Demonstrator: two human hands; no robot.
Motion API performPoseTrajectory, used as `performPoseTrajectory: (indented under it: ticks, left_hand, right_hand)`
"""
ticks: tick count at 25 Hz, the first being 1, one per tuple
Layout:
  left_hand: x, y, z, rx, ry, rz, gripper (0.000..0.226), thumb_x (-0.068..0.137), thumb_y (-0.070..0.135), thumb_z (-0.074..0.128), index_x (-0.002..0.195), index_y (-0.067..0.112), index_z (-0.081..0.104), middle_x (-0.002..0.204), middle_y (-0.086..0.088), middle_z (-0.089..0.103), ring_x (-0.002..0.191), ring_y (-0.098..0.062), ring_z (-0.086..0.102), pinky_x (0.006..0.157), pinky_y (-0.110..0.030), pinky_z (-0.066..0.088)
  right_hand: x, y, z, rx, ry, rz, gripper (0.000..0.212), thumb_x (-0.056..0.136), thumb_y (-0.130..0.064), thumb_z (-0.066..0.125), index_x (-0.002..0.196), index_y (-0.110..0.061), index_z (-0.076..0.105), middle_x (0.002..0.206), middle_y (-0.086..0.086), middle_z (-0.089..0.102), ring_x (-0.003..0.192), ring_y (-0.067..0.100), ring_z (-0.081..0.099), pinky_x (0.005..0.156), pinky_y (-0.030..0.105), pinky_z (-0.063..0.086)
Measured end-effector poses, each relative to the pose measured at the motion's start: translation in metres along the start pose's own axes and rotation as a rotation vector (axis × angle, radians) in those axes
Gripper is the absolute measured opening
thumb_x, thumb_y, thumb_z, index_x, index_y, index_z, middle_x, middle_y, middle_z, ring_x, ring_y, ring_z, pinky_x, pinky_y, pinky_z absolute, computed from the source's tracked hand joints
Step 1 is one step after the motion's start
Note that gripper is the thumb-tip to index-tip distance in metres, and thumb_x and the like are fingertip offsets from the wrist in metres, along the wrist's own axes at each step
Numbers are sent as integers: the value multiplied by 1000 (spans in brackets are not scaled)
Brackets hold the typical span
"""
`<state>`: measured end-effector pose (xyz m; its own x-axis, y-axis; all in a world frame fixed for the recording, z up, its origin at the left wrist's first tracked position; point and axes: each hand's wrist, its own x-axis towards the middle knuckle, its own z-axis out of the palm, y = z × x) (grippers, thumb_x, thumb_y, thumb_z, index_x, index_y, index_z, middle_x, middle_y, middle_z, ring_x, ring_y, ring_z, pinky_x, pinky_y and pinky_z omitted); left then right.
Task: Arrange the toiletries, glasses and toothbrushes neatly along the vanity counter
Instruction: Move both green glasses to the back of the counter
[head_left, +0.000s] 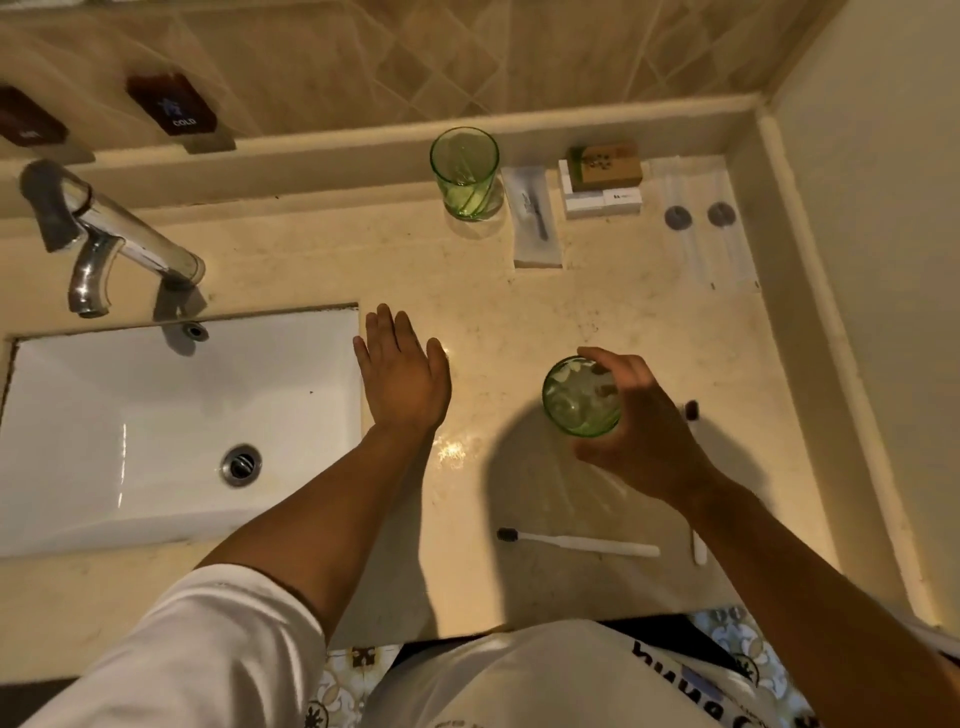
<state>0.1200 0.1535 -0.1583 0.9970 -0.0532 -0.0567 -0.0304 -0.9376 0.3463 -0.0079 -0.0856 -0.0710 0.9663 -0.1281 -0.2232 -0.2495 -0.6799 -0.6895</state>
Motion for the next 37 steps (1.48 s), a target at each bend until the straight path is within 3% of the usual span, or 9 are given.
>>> performPoseTrajectory:
  ticks: [5, 8, 13, 17, 23, 29, 37]
  left_hand:
    - [39, -3, 7, -10, 71, -36, 57, 103, 29, 33, 150, -4, 37, 161, -21, 32, 152, -35, 23, 126, -52, 11]
    - [54, -8, 8, 34, 94, -69, 57, 103, 24, 34, 152, -5, 33, 162, -21, 30, 153, -34, 22, 126, -50, 14]
    - [59, -5, 9, 75, 38, -137, 57, 103, 24, 33, 155, 3, 30, 166, -14, 24, 156, -28, 13, 128, -47, 10]
    - [58, -5, 7, 54, 24, -153, 55, 103, 23, 31, 155, 7, 31, 166, -12, 26, 157, -26, 12, 126, -50, 16]
    - [60, -5, 5, 12, 3, -176, 59, 103, 33, 27, 156, 9, 33, 166, -8, 27, 157, -24, 13, 125, -52, 21]
    - [60, -6, 7, 57, -31, -167, 63, 102, 37, 19, 157, 6, 29, 166, -10, 26, 157, -26, 14, 122, -55, 25]
    - [61, -6, 8, 9, -52, -191, 66, 102, 42, 14, 159, 11, 25, 168, -5, 22, 157, -24, 11, 122, -52, 29]
  right_hand:
    - [86, -34, 19, -39, 53, -183, 105, 60, -24, 95, 149, -10, 40, 136, 8, 55, 116, 18, 58, 93, 18, 48]
    - [134, -61, 27, 19, 36, -211, 101, 64, -24, 94, 149, -14, 40, 139, 3, 53, 120, 14, 55, 91, 9, 41]
    - [194, -97, 54, 54, 50, -257, 103, 66, -18, 90, 152, -18, 33, 147, 7, 48, 125, 19, 52, 97, 19, 43]
    - [222, -115, 73, 80, 49, -258, 103, 67, -14, 87, 153, -23, 30, 148, 7, 45, 125, 22, 53, 96, 31, 50]
    - [255, -136, 92, 103, 68, -226, 103, 71, -10, 85, 155, -26, 27, 146, 8, 44, 123, 18, 52, 90, 21, 44]
    - [277, -152, 94, 82, 109, -125, 104, 75, -12, 86, 157, -21, 23, 152, 3, 42, 132, 14, 47, 93, 6, 29]
    - [288, -166, 105, 28, 153, -81, 101, 75, -13, 84, 156, -13, 24, 140, 10, 42, 117, 25, 59, 87, 18, 41]
